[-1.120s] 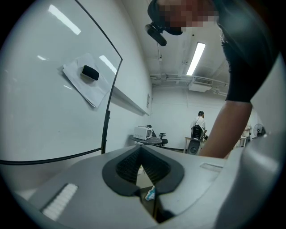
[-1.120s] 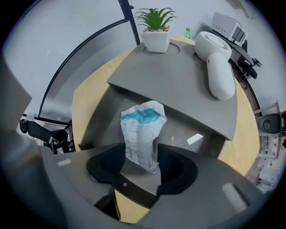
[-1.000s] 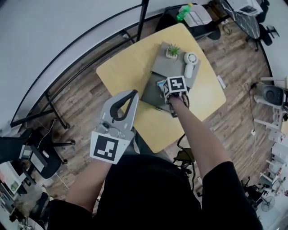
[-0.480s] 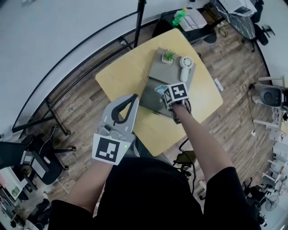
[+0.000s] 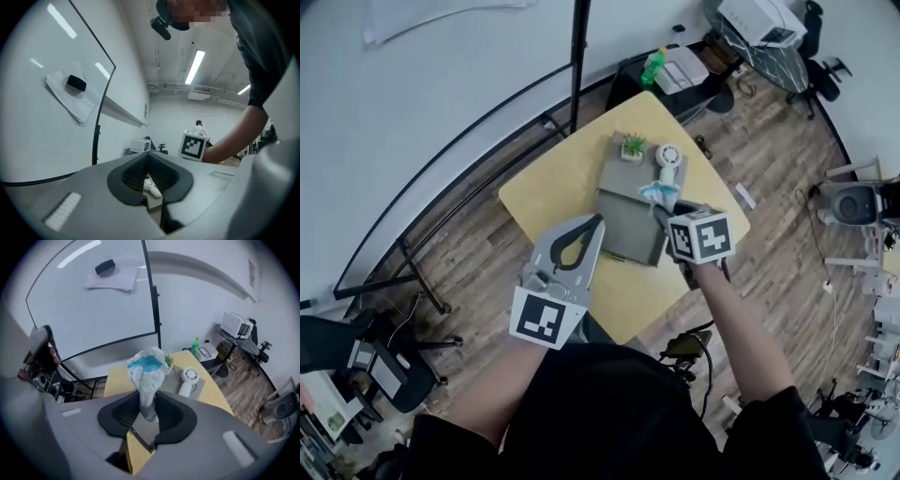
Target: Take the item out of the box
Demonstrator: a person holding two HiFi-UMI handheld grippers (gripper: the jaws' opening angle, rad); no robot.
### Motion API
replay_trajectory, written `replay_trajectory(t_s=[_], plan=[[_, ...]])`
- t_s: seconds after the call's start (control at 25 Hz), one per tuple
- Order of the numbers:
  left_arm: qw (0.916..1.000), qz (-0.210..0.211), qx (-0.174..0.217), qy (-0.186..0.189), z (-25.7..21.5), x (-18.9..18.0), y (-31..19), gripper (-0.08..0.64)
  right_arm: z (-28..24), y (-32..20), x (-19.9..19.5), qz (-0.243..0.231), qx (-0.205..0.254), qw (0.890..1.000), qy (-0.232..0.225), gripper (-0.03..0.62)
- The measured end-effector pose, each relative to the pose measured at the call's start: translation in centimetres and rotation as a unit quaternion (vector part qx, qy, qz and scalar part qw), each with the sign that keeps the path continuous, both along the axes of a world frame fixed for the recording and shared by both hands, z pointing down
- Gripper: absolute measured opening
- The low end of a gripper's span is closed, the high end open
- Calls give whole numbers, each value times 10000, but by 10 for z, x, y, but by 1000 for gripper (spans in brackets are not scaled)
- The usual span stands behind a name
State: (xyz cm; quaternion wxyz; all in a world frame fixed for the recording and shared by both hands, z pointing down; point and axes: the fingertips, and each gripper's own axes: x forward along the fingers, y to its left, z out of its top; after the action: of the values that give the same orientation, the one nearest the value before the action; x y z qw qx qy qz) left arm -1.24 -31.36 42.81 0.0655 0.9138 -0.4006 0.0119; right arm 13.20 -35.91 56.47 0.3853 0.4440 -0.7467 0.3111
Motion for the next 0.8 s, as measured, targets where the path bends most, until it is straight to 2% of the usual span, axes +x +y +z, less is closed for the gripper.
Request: replay_trajectory(t_s=[0.16, 0.36, 0.48, 0.6, 0.8], plan=[[9999, 73, 114, 30, -17, 8, 3, 0, -67, 10, 0, -17, 908, 9958, -133, 103], [9994, 129, 327, -20, -40, 12, 4, 0, -141, 27, -10, -91, 2142, 9763, -281, 103], [9988, 167, 458, -54, -53, 13, 9, 0, -178, 41, -13, -62, 2822, 9585, -408, 103], [9983, 215, 532, -110, -62, 13, 11, 0, -208, 53, -12, 55, 3471, 9359, -599, 103], [9973, 209, 677, -199, -73, 6, 11, 0, -235, 72, -5, 304, 4291, 8988, -838, 103]])
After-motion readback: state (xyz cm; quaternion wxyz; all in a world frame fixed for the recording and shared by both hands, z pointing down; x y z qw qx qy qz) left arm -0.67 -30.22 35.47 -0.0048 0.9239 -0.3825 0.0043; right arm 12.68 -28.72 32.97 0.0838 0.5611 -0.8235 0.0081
